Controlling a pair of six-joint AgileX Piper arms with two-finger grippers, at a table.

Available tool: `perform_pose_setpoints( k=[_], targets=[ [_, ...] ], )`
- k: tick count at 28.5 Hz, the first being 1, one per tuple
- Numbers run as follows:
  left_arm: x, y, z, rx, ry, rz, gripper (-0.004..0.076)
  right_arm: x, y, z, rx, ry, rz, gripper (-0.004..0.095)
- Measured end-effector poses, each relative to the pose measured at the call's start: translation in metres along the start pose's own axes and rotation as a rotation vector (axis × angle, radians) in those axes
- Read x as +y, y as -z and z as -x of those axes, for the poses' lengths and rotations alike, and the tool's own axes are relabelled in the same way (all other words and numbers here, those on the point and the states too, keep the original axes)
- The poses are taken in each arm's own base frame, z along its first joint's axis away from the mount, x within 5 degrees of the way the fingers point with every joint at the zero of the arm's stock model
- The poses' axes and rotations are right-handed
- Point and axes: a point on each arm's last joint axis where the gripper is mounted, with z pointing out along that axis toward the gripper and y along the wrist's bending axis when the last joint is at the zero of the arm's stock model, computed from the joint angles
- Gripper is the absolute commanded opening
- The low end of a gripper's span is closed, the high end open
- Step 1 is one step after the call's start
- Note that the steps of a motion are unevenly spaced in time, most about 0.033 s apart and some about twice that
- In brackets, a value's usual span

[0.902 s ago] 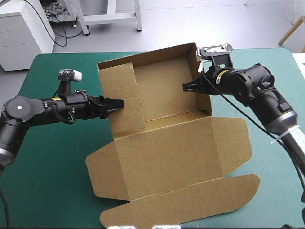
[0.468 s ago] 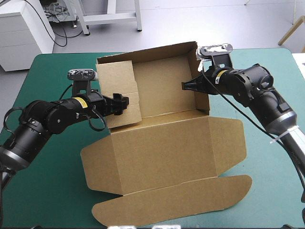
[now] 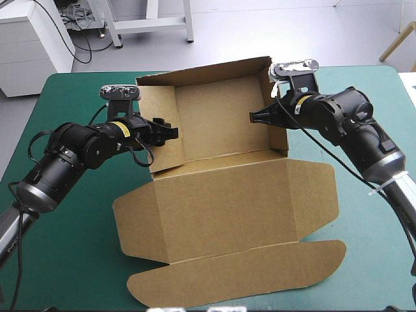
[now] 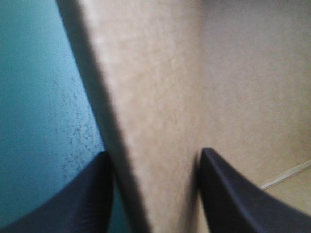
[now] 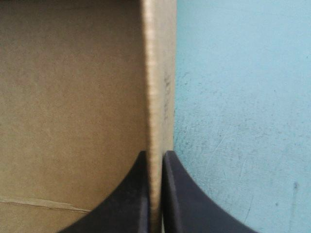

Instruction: Fold the box

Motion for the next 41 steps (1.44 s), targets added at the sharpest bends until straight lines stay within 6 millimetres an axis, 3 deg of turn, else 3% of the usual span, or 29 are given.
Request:
perform_pose_setpoints(
  k=[1,10,16,22,31,41],
  targets=[
    [0.001,-0.002,0.0,0.005,-0.005,0.007,-0.0007,-0.001,0.0,0.0,0.002,0.004,-0.006,-0.0002],
    [0.004,-0.002,0.006,0.027,0.0,0.052,-0.001,-0.003,0.004,-0.003,0.065,-0.033,-0.033,-0.0002],
    [-0.004,-0.008,0.021,0.097,-0.029,0.087,-0.001,-0.003,0.007,-0.002,0.111,-0.037,-0.046,-0.0002],
    [-0.016,-0.048,0.02,0.206,-0.112,0.154,-0.001,-0.006,-0.023,-0.011,0.225,-0.03,-0.101,-0.001],
    [-0.006,-0.122,-0.009,0.454,-0.043,0.19,-0.001,-0.026,-0.071,-0.029,0.421,-0.046,-0.153,-0.0019],
    [-0.004,-0.157,-0.025,0.569,0.011,0.201,-0.001,-0.037,-0.104,-0.042,0.535,-0.019,-0.158,-0.0019]
  ],
)
